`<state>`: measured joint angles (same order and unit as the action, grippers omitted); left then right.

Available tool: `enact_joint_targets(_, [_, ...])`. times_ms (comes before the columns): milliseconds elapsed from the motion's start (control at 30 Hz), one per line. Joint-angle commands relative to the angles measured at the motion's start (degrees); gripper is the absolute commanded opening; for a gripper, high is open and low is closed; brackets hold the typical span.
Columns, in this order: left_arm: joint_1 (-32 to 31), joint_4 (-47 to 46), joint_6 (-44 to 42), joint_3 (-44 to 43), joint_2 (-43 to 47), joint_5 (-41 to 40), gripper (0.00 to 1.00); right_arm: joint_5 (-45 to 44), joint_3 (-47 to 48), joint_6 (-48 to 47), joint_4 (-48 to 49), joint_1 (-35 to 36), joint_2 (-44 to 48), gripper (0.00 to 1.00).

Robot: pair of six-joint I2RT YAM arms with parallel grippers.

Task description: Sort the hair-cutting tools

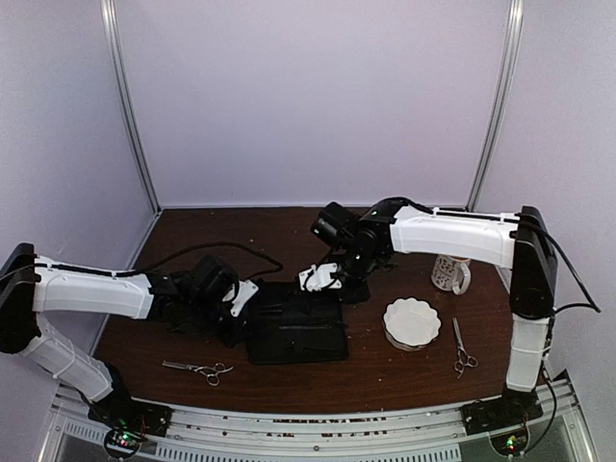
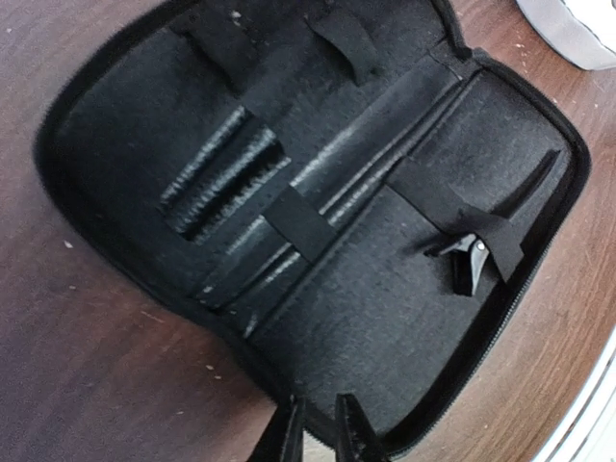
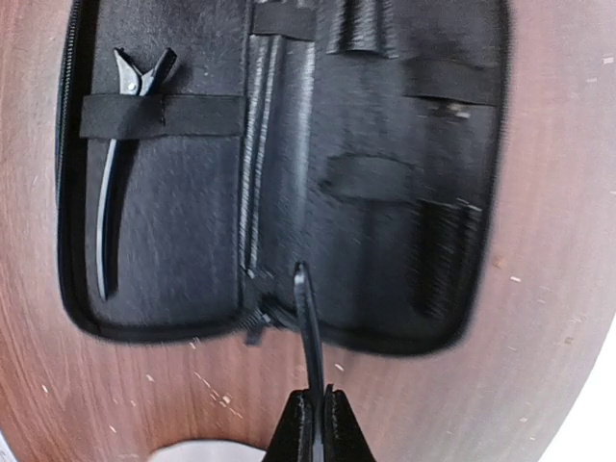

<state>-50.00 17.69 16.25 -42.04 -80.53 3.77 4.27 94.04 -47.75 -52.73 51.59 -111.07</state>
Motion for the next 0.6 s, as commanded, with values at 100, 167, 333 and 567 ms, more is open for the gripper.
enact_joint_targets(100, [-1.2, -11.9, 5.6, 5.9, 0.2, 4.7, 0.13, -2.4, 6.6, 6.7, -8.2, 2.6, -8.0, 0.00])
enact_joint_targets(167, [-1.7, -13.5, 6.0, 7.2, -0.1, 4.2, 0.13, -3.0, 7.7, 7.5, -9.5, 3.6, -9.8, 0.00])
enact_joint_targets(333, [-4.5, -15.3, 5.5, 9.4, -0.5, 0.1, 0.12, -4.9, 10.5, 8.6, -11.8, 5.5, -13.9, 0.00])
enact_joint_targets(567, [-6.7, -16.4, 4.8, 11.5, -0.3, -4.1, 0.12, -8.2, 16.5, 10.3, -14.6, 7.6, -19.5, 0.00])
